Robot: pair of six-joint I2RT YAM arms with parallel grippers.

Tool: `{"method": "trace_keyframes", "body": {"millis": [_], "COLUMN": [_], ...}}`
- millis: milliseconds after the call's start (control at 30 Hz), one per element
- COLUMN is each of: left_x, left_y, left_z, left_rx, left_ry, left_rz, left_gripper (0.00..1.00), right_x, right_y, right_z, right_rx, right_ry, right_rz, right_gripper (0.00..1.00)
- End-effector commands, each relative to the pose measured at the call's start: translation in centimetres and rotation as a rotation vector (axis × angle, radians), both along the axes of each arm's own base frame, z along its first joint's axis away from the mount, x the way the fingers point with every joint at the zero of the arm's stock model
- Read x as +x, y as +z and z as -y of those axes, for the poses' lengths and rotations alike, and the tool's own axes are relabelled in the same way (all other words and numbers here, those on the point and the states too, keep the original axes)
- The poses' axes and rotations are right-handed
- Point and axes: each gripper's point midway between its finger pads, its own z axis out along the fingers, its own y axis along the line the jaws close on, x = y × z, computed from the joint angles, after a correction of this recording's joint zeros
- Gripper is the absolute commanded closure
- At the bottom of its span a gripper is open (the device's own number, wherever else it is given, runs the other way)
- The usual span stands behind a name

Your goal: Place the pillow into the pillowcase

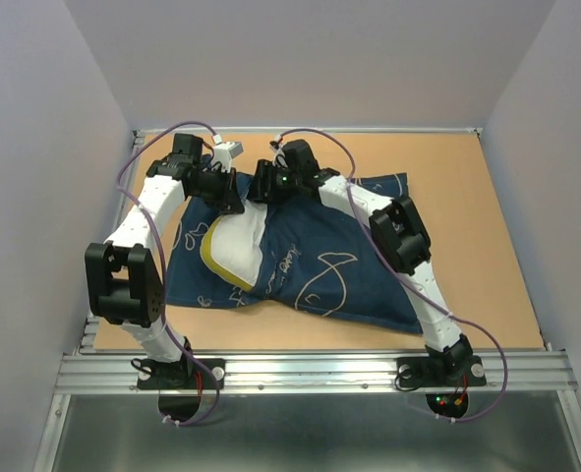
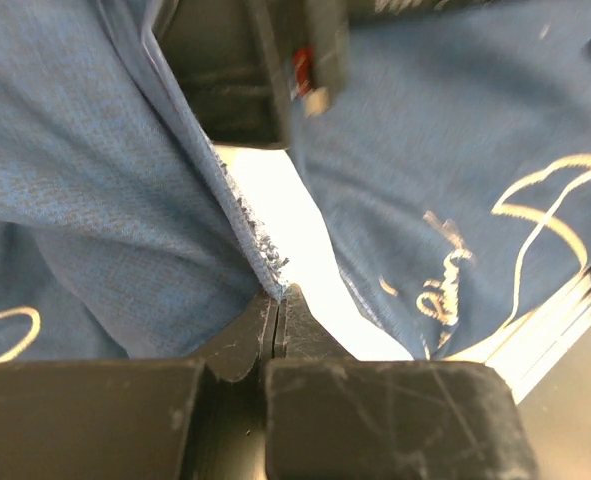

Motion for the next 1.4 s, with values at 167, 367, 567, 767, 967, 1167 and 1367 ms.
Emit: {"method": "trace_keyframes", "body": {"millis": [167,367,567,767,967,1167,1367], "left_x": [0.8,3.0,1.9,1.7,1.3,1.1,1.2], "left_y": [2.5,4.4,3.8,4.3,4.2,4.0,4.0], "left_z": [1.9,0.9,1.2,1.2,1.2,1.2,1.3], "left_rx": [-0.145,-0.243,-0.315,-0.319,-0.320,-0.324,-0.329], "left_ry": [0.043,0.134,0.142,0.140,0.136,0.133,0.130], "left_rz": [0.000,0.011,-0.046,-0.033,-0.033,-0.039,-0.041], "left_gripper": [1.00,1.00,1.00,1.00,1.00,1.00,1.00], "right_x": [-7.8,-12.2,-15.3,-19.9,-22.2,-21.3,-26.2], "right_y": [6.1,12.4,13.3,14.4,13.0,10.6,12.2], "right_z": [5.0,6.9,4.1,-0.2,-1.5,-1.7,-4.0], "right_rx": [0.066,-0.019,-0.489,-0.652,-0.741,-0.812,-0.709], "right_ry": [0.301,0.390,0.296,0.255,0.247,0.191,0.283], "right_rz": [-0.012,0.243,0.680,0.852,0.902,0.936,0.974], "right_gripper": [0.13,0.00,0.00,0.00,0.00,0.00,0.00]}}
